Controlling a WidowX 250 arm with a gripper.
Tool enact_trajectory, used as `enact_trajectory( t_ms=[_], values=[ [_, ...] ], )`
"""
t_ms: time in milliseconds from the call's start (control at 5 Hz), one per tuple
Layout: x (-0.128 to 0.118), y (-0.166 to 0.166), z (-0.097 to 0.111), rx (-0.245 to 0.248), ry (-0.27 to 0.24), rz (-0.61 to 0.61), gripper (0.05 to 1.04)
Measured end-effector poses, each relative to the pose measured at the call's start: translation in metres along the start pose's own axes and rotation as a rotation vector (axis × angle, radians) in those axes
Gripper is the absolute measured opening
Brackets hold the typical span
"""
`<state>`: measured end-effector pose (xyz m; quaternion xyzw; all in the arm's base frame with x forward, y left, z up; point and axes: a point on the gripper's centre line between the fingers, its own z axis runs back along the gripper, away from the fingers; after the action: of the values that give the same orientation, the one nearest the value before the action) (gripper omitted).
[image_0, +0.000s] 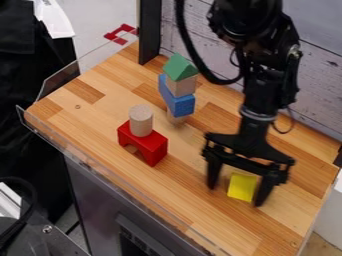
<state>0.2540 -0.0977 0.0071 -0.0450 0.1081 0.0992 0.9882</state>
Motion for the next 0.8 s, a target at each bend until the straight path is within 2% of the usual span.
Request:
enact_trajectory(
  t_ms=[200,400,600,800],
  values=[
    [-0.004,0.000,0.032,-0.007,-0.069,-0.011,0.999],
    [-0.013,0.008,0.080,0.019,-0.193,-0.010,0.999],
    [-0.013,0.012,0.112,0.046,-0.258,-0.029,0.999],
    [-0.012,0.023,0.121,0.075,-0.250,-0.013,0.999]
  ],
)
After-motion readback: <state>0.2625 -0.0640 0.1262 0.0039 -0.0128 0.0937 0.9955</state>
